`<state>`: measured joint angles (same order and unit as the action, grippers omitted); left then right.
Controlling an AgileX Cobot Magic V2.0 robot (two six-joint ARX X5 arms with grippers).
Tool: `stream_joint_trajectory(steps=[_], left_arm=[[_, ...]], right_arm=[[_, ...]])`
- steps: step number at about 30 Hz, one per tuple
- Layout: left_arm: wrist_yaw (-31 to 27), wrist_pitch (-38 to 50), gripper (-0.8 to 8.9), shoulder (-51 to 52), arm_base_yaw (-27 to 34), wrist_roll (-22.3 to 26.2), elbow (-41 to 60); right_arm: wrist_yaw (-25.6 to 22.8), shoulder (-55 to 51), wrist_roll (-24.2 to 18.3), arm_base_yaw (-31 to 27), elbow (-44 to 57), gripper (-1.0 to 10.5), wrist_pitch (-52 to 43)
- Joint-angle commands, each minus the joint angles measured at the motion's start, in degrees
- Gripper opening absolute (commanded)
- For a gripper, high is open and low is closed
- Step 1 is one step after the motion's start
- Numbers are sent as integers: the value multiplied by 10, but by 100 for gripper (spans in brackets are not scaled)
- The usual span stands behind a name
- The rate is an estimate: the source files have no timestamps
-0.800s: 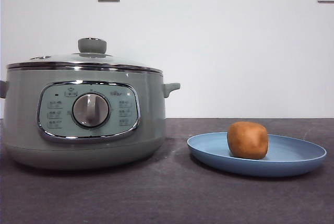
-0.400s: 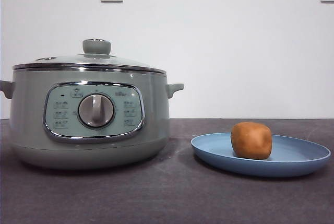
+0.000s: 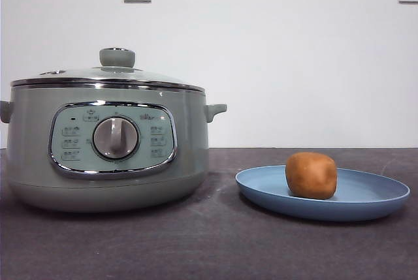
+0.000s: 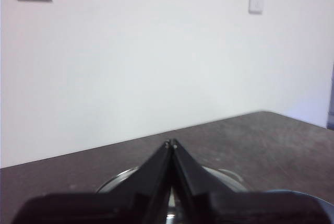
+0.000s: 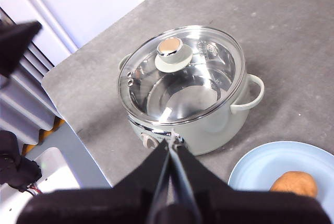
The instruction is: Take the potato out from the steamer,put the potato on the plate,close the lid
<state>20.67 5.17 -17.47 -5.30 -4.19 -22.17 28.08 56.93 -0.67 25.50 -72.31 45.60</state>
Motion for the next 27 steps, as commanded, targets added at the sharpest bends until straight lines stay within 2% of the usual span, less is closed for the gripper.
stream_joint_trajectory(steps=[1,6,13,23,27], left_arm=[[-30,43,-4,25,9,-41,67],[-83,46,-4,70,16,-66,141],[-100,37,-4,128,33,-96,209],[-103,-87,-4,174,55,-117,219],[-120,-144,-4,174,62,-130,219]], right_arm=[[1,-1,-3,1,0,-1,-1],[0,-1,-3,0,0,-1,-1],[0,-1,-3,0,0,-1,-1],[0,-1,-3,0,0,-1,-1],[1,-1,-3,1,0,-1,-1]])
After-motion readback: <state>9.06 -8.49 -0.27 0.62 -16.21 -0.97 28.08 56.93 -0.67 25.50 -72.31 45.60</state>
